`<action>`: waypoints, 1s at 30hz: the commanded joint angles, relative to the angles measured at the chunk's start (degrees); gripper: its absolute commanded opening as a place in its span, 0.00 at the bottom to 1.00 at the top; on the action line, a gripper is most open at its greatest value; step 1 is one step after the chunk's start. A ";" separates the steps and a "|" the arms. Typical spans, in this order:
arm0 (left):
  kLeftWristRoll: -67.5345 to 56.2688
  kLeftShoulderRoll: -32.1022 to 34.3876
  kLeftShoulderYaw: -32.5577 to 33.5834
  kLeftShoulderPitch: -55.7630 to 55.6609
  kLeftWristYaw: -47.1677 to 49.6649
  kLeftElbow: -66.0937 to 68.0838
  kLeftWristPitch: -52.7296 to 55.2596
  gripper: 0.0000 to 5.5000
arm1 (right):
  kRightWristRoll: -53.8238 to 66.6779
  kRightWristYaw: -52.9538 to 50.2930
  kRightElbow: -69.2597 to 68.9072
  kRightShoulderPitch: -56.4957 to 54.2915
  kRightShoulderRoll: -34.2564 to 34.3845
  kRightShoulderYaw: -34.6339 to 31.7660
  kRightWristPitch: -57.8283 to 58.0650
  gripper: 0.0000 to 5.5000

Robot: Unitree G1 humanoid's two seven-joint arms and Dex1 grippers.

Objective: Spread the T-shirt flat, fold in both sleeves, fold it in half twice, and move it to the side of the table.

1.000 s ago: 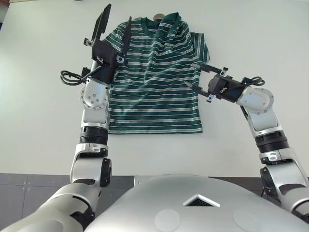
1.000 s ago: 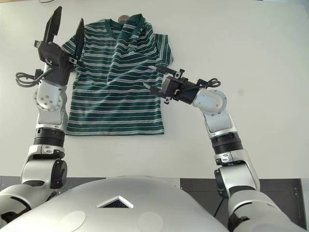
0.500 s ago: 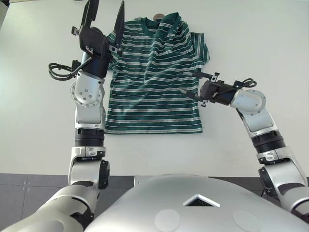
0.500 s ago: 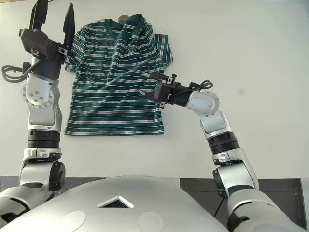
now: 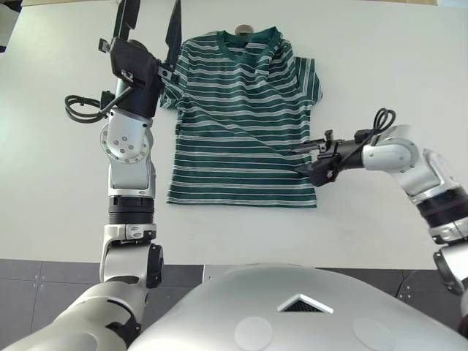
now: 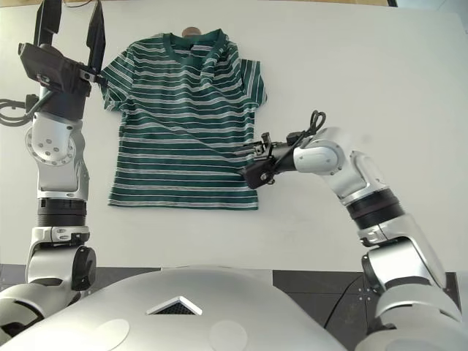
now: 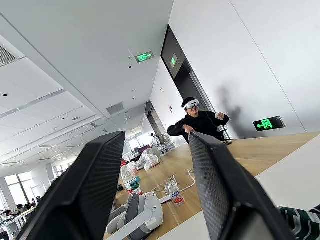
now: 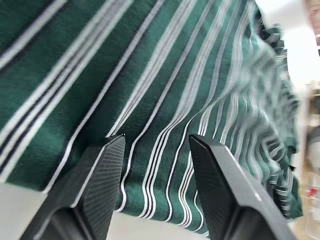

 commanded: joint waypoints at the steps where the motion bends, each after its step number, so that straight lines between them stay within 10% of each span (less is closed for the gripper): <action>1: 0.71 0.97 -0.19 -1.67 -0.62 1.96 -0.74 0.43 | 6.68 14.02 -13.55 12.12 -13.15 1.40 12.17 0.43; 17: -1.14 3.21 2.33 -0.87 -1.07 -2.60 4.09 0.43 | 18.77 12.46 -16.19 1.50 -10.50 -11.83 22.57 0.43; 30: -0.83 2.48 2.41 1.22 -0.61 1.47 -0.15 0.43 | -2.96 -23.17 42.18 -21.22 7.19 -10.21 3.02 0.43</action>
